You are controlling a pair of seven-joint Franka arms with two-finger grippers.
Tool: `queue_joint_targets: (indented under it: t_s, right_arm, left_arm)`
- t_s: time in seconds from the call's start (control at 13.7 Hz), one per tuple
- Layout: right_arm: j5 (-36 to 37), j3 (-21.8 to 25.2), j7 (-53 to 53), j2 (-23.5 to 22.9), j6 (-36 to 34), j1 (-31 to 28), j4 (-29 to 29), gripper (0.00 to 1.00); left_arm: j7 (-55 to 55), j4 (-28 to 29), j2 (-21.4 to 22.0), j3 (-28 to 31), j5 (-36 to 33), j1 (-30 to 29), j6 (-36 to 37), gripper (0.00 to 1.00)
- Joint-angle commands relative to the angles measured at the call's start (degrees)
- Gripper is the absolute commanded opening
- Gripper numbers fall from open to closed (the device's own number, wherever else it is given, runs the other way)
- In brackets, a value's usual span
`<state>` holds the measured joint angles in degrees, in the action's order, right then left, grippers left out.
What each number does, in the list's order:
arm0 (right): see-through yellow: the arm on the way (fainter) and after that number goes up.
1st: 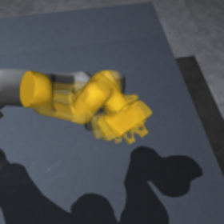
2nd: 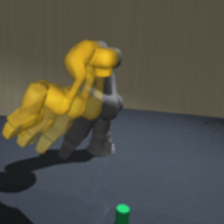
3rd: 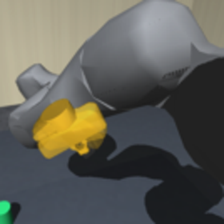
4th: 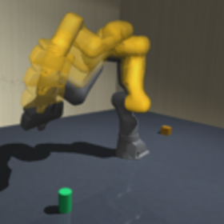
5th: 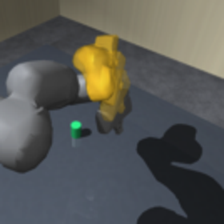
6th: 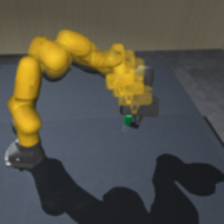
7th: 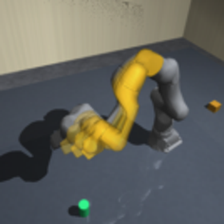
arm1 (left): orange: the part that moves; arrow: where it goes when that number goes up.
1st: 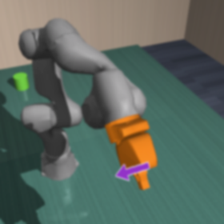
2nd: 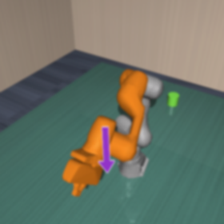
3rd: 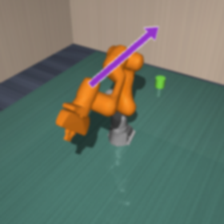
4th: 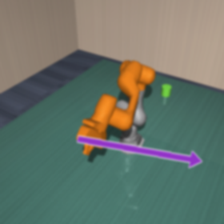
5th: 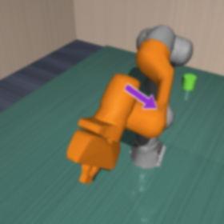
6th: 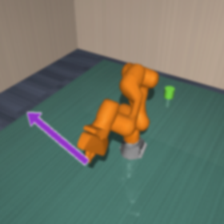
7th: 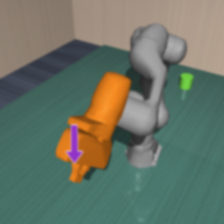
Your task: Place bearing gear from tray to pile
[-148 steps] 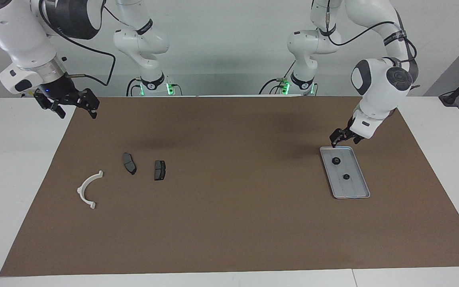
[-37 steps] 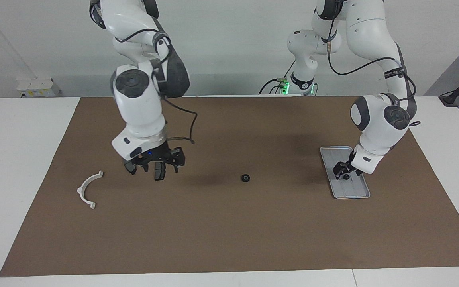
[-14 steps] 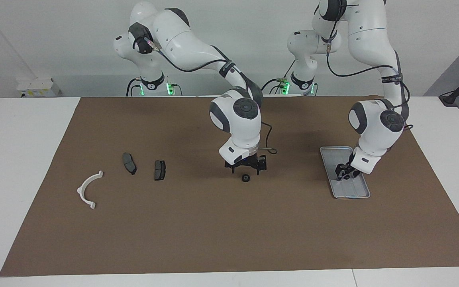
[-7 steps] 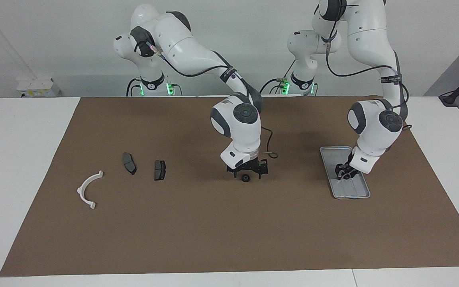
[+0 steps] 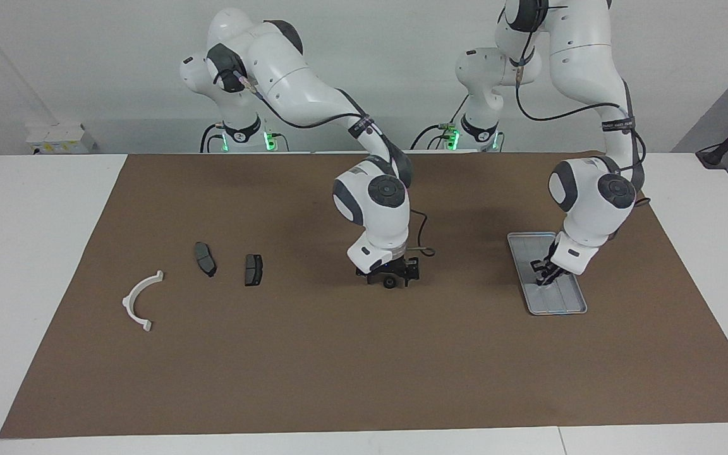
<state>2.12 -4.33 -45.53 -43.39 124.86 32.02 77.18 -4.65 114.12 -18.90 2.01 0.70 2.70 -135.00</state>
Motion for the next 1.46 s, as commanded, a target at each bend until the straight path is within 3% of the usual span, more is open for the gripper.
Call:
queue_joint_targets:
  t_s: [0.0, 0.15, 0.22, 0.37, 0.44, 0.51, 0.95, 1.17, 1.39]
  right_arm:
    - [-1.1, -0.2, 0.5, 0.9, 1.0, 0.1, 1.4, 0.98]
    - [-1.1, -0.2, 0.4, 0.9, 0.8, 0.3, 1.3, 0.78]
    - [-1.1, -0.2, 0.2, 0.9, 0.9, 0.4, 1.3, 0.52]
    - [-1.2, -0.3, 0.1, 0.9, 0.9, 0.4, 1.3, 0.18]
    - [-1.2, -0.2, 0.0, 0.9, 0.8, 0.4, 1.3, 0.06]
    - [-1.2, -0.3, -0.1, 1.1, 0.6, 0.5, 1.2, 0.00]
    - [0.0, -0.1, 2.5, 1.5, -2.2, -1.6, -0.1, 0.00]
    - [-0.4, -0.1, 12.3, 2.2, -8.8, -7.4, -6.5, 0.00]
    - [-0.7, -0.2, 26.1, 5.2, -9.9, -15.6, -7.3, 0.00]
  left_arm:
    - [-1.0, 1.6, 0.4, 0.5, -0.5, 0.0, -1.1, 0.00]
    - [-3.0, 0.0, 0.3, 0.5, -0.1, 0.1, -0.2, 0.00]
    - [-4.0, -1.3, 0.3, 0.5, 0.6, 0.1, 1.0, 0.00]
    - [-4.3, -4.2, 0.4, 0.4, 1.9, 0.2, 4.6, 0.00]
    - [-4.4, -5.0, 0.4, 0.4, 2.7, 0.2, 5.8, 0.00]
    - [-4.5, -5.3, 0.5, 0.4, 3.3, 0.2, 6.1, 0.00]
    - [-12.8, -5.8, 0.9, -0.5, 3.8, 2.7, 6.0, 0.00]
    - [-20.6, -7.1, 1.1, -0.6, 4.0, 6.3, 6.1, 0.00]
    - [-31.5, -7.4, 1.0, -0.5, 4.0, 11.4, 5.9, 0.00]
